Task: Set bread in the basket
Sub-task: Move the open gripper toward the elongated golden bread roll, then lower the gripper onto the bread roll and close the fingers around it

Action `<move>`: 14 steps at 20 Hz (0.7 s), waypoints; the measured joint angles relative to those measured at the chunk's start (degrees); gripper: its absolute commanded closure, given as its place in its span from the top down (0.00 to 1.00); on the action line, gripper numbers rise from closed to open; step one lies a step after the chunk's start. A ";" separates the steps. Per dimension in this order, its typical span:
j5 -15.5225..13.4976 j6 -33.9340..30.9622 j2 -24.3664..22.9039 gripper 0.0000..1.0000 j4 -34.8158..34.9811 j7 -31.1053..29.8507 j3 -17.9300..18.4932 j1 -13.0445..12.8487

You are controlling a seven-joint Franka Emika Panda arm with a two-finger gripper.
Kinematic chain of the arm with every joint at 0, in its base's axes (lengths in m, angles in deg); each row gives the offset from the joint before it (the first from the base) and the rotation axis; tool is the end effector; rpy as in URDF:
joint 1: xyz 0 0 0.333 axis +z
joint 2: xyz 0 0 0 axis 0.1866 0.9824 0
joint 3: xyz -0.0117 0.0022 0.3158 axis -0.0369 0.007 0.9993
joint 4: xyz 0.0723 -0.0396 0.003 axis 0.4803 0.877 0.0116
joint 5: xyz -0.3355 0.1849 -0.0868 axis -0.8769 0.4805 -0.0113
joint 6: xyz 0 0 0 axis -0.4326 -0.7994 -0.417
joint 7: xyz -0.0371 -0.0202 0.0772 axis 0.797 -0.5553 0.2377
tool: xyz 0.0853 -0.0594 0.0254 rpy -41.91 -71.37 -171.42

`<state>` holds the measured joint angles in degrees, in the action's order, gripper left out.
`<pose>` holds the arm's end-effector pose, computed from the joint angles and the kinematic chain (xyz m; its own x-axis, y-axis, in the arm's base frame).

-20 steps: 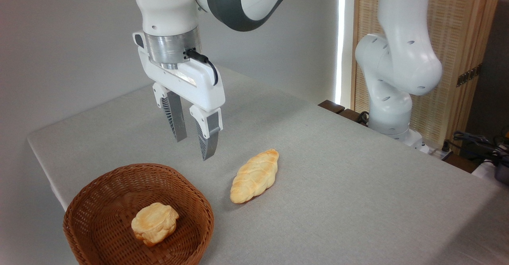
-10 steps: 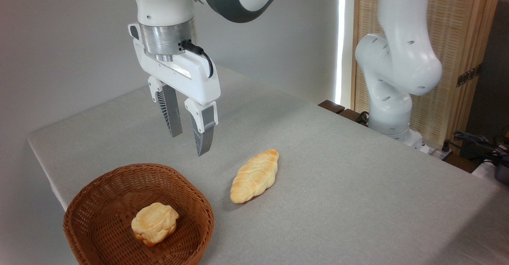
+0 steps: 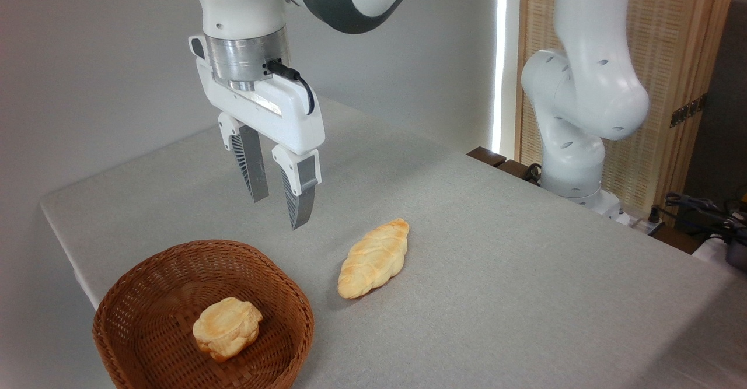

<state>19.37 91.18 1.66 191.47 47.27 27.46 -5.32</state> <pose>0.5621 -0.0709 0.5464 0.7639 -0.6389 0.0912 -0.6436 -0.7646 0.0343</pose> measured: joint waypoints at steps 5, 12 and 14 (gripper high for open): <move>0.04 -0.10 0.00 1.00 0.00 0.00 0.01 0.01; 0.06 -3.19 0.04 1.00 1.29 0.00 -0.16 -0.25; 0.08 -3.24 -0.86 1.00 4.32 0.00 -0.16 -0.27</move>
<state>19.45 87.94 0.80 195.79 47.27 27.29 -5.59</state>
